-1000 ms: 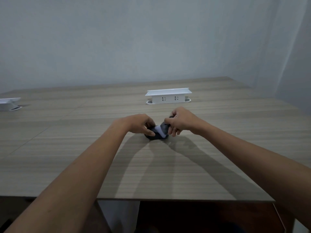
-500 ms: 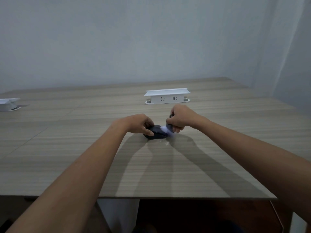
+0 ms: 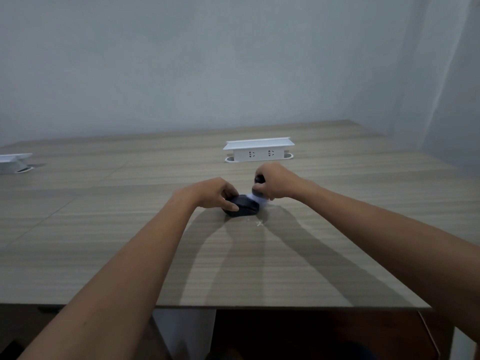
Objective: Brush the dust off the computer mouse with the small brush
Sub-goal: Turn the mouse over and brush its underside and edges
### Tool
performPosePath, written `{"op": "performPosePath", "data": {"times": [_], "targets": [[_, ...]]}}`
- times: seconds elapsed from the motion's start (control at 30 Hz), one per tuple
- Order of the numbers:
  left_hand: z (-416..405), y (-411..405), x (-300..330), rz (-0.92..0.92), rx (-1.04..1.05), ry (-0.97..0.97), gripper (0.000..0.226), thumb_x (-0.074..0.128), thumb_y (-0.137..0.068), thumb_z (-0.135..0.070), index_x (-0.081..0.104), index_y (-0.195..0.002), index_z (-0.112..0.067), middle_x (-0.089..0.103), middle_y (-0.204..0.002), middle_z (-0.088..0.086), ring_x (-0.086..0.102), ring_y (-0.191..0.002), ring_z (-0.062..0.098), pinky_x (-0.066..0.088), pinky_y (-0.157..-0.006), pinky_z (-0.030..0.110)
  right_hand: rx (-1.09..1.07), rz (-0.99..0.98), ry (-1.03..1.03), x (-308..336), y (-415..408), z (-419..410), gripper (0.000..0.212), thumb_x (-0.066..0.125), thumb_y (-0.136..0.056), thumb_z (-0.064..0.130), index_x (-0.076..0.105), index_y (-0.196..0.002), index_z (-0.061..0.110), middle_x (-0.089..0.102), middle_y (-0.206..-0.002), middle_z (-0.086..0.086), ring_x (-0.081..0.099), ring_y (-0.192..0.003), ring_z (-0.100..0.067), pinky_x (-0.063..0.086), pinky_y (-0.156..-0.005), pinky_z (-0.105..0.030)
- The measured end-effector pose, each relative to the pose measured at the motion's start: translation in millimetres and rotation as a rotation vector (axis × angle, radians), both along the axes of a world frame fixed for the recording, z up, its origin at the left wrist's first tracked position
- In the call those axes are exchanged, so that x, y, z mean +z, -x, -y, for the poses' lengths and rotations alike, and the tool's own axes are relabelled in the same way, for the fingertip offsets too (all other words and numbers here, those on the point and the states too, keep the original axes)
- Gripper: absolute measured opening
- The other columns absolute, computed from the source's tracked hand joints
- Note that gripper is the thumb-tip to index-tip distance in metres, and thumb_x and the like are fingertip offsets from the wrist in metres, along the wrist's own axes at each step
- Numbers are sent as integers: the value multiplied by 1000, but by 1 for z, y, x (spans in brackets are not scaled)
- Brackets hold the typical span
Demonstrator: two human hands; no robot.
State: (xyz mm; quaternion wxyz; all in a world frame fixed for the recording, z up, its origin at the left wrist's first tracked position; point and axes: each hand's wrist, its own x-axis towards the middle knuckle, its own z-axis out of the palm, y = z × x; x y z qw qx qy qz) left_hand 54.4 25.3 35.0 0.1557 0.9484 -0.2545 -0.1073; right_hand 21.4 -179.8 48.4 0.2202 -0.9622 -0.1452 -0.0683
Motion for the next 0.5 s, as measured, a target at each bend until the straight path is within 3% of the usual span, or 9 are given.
{"op": "performPosePath", "data": {"times": [0.07, 0.13, 0.3, 0.4, 0.5], "targets": [[0, -1, 0, 5, -2, 3, 38, 75, -87, -31, 71, -121, -16, 74, -115, -1, 68, -108, 19, 53, -99, 37, 27, -4, -64, 2, 0, -4, 23, 62, -90, 10, 67, -82, -10, 74, -71, -19, 70, -53, -15, 44, -45, -18], [0, -1, 0, 23, 3, -2, 30, 76, -86, -33, 73, -112, -19, 74, -108, -2, 68, -104, 20, 54, -94, 36, 69, -34, -150, 3, 3, -8, 21, 64, -90, 13, 72, -84, -5, 75, -67, -14, 59, -38, -3, 43, -40, -13], [2, 6, 1, 16, 11, 10, 37, 75, -88, -29, 71, -122, -15, 75, -114, 1, 69, -107, 21, 53, -99, 39, 10, -14, -137, 1, 11, 0, 22, 61, -79, 8, 74, -68, -6, 74, -63, -19, 55, -36, -10, 46, -40, -18], [4, 9, 2, 26, 26, -21, 36, 73, -89, -31, 71, -120, -13, 75, -113, 3, 69, -105, 23, 53, -100, 44, -18, -14, -175, -4, 15, 5, 30, 57, -79, 8, 70, -53, 1, 72, -54, -13, 55, -32, -7, 41, -35, -15], [7, 11, 2, 48, 44, -49, 36, 72, -89, -31, 71, -119, -11, 75, -112, 6, 69, -105, 25, 52, -100, 46, -35, -48, -234, -12, 16, 4, 29, 56, -82, 8, 69, -58, -1, 72, -54, -13, 59, -33, -9, 43, -36, -16]]}}
